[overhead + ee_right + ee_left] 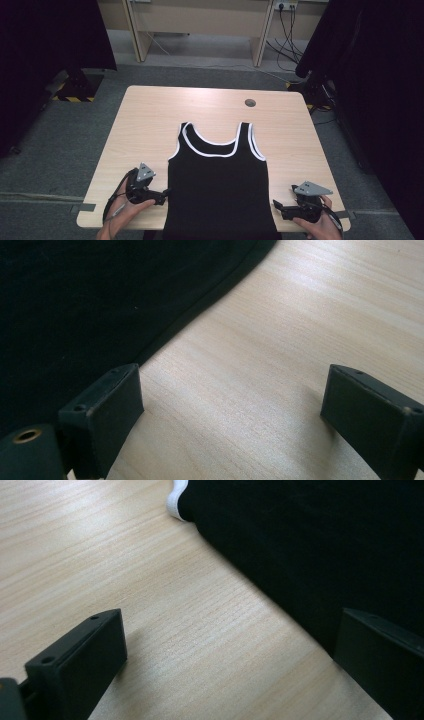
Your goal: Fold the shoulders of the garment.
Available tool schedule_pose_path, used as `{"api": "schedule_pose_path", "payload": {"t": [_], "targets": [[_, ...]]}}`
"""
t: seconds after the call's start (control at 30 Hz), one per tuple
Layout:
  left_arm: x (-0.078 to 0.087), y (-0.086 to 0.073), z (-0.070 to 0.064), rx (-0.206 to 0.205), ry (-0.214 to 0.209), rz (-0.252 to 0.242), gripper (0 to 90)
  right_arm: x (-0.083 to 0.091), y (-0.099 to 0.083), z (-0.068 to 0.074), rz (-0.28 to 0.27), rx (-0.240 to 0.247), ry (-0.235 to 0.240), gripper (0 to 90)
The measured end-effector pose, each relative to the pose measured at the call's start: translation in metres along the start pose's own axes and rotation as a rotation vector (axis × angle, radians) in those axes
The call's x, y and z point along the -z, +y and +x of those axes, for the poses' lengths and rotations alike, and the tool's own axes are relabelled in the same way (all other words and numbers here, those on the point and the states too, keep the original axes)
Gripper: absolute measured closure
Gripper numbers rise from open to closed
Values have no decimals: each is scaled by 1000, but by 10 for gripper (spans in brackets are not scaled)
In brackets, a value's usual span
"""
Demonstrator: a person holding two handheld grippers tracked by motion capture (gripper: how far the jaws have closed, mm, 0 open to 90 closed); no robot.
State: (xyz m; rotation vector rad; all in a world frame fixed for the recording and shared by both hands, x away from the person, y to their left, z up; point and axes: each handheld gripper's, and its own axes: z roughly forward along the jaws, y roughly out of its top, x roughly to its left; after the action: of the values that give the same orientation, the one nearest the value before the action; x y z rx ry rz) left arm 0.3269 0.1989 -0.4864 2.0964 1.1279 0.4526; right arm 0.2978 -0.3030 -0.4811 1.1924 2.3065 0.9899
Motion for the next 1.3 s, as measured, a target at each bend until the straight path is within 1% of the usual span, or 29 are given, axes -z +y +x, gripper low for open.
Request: {"api": "schedule_pose_path", "payload": {"t": [0.47, 0.57, 0.7, 0.87, 1.13, 1.3], "targets": [[0, 0, 0, 1, 0, 0, 0, 0, 0, 0, -1, 1, -2, 95], [1, 0, 1, 9, -7, -4, 4, 0, 0, 0, -1, 0, -2, 95], [2, 0, 0, -5, -11, -7, 25, 0, 0, 0, 1, 1, -1, 94], [1, 0, 0, -3, -11, -10, 28, 0, 0, 0, -1, 1, -1, 94], [3, 6, 0, 5, -24, -29, 28, 0, 0, 0, -1, 1, -1, 94], [0, 13, 1, 1, -27, -32, 29, 0, 0, 0, 2, 0, 0, 93]]}}
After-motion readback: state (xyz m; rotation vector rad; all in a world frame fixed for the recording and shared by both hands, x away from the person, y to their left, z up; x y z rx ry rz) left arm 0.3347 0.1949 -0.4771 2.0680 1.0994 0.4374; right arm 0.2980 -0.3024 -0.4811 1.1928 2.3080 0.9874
